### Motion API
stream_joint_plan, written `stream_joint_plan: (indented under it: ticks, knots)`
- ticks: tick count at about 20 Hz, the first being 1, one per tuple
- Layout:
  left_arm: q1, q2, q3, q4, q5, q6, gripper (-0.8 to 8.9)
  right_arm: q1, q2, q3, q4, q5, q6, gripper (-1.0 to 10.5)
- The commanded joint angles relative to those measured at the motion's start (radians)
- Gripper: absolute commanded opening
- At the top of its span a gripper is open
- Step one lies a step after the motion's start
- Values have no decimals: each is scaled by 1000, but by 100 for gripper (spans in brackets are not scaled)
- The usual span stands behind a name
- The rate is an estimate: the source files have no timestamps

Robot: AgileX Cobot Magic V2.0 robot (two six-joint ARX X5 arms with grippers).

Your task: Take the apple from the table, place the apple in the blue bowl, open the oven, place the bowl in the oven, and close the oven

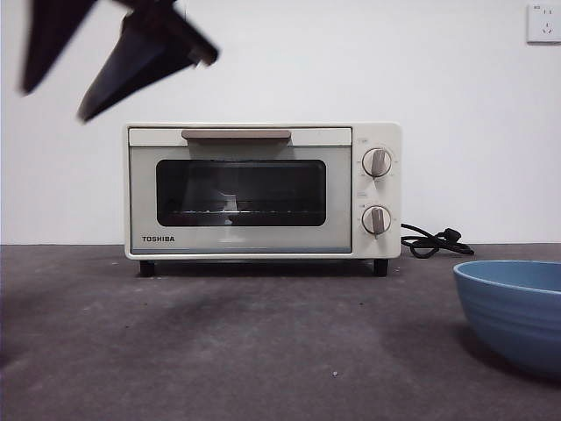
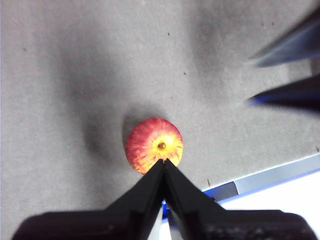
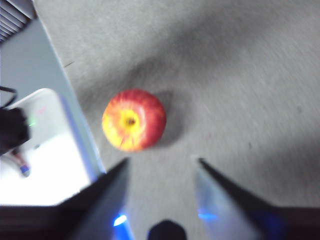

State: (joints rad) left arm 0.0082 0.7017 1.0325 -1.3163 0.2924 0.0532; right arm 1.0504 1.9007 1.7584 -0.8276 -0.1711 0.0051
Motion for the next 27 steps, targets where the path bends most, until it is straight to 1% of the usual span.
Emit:
stream_joint_plan:
  ticks: [1,2,3,4,8,10,12,15,16,19,20,23,25,27]
  knots:
    - [0,-16,3,-2,-5,13,-5,30,39,6,44,60,-13,680]
    - [0,-20,3,-2,-6,9,-5,40,50,6,61,80,-13,811]
    - [0,-22,3,-2,-5,5,-5,50,59,6,76,91,-18,908]
    - [0,-22,3,-2,-5,2,-5,58,65,6,90,94,-34,956]
    - [0,-22,3,-2,-5,-4,-5,96,79,6,124,94,-62,968]
    - [0,-22,3,-2,-5,-24,-5,109,93,6,141,97,-63,984]
    - [0,-22,3,-2,-5,-24,-5,116,114,6,167,102,-63,984]
    - [0,-24,3,-2,-17,-24,-5,127,161,6,250,120,-61,983]
    - [0,-25,3,-3,-52,-24,-5,130,174,6,262,114,-66,982]
    - [0,-31,3,-3,-246,-23,-5,135,192,5,246,56,-60,979]
    - [0,-32,3,-3,-277,-23,-5,135,198,5,243,55,-61,979]
    - [0,-32,3,-3,-274,-23,-5,136,212,5,231,57,-62,979]
    - [0,-32,3,-3,-240,-23,-5,136,235,5,228,58,-65,979]
    - [0,-32,3,-3,-233,-23,-5,136,270,5,229,55,-63,979]
